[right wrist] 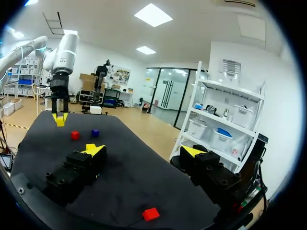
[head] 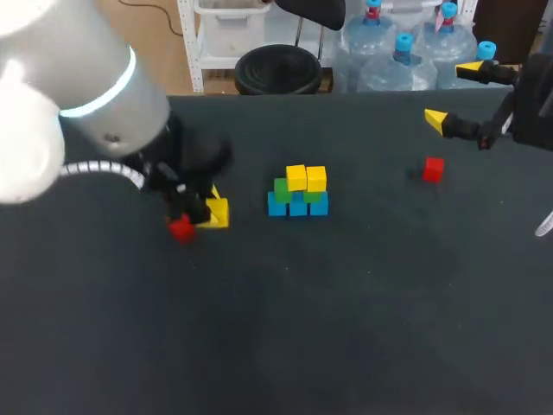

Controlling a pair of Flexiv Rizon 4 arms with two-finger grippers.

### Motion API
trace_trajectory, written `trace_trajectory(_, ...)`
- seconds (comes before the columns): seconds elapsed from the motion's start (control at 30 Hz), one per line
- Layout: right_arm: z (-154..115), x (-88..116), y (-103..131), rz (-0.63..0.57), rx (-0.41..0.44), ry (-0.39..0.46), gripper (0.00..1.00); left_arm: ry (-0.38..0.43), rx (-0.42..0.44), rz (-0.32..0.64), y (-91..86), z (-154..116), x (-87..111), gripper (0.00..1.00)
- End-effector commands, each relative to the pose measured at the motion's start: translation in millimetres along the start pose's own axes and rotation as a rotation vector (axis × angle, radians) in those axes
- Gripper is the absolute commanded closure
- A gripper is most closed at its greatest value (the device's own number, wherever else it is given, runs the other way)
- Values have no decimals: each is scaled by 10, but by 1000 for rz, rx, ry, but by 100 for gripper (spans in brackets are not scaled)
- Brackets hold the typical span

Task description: Place the blue cubes, place green cubes on the blue cubes, place the yellow cubes on the green cubes, then place the red cubes on the yellow cubes, and place purple cube on the red cubes.

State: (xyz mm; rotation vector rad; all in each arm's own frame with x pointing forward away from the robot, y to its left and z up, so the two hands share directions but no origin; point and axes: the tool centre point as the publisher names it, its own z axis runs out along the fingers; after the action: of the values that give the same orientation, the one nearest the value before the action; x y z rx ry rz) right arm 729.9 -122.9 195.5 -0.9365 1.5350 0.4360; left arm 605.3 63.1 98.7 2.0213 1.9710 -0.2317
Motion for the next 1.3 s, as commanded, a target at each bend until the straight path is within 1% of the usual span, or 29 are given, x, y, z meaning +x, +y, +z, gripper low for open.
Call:
trace_trajectory(0.03,-8,-3,3,0,0,0,0,-4,78,-32,239,8,-209,100)
trace_trajectory(0.13,-8,-3,3,0,0,0,0,-9,93,-34,289,76,-332,100)
trace_trajectory(0.2,-8,-3,3,0,0,0,0,7,110,-17,284,125,-400,100)
trace_trajectory(0.3,-8,-3,3,0,0,0,0,5,130,-23,278,187,-466,100)
trace_trajectory(0.33,-8,-3,3,0,0,0,0,3,131,-39,286,205,-475,100)
trace_trajectory(0.4,-8,-3,3,0,0,0,0,16,137,-32,289,219,-484,100)
trace_trajectory(0.5,-8,-3,3,0,0,0,0,16,139,-48,338,246,-485,100)
trace_trajectory(0.57,-8,-3,3,0,0,0,0,14,138,-60,403,256,-455,100)
trace_trajectory(0.63,-8,-3,3,0,0,0,0,32,127,-65,475,264,-413,100)
trace_trajectory(0.83,-8,-3,3,0,0,0,0,-7,119,-105,639,299,-429,100)
trace_trajectory(0.93,-8,-3,3,0,0,0,0,-65,103,-113,715,334,-499,100)
trace_trajectory(1.03,-8,-3,3,0,0,0,0,-93,93,-111,764,359,-578,100)
trace_trajectory(1.13,-8,-3,3,0,0,0,0,-109,101,-100,805,400,-633,100)
trace_trajectory(1.3,-8,-3,3,0,0,0,0,-111,111,-97,858,460,-649,100)
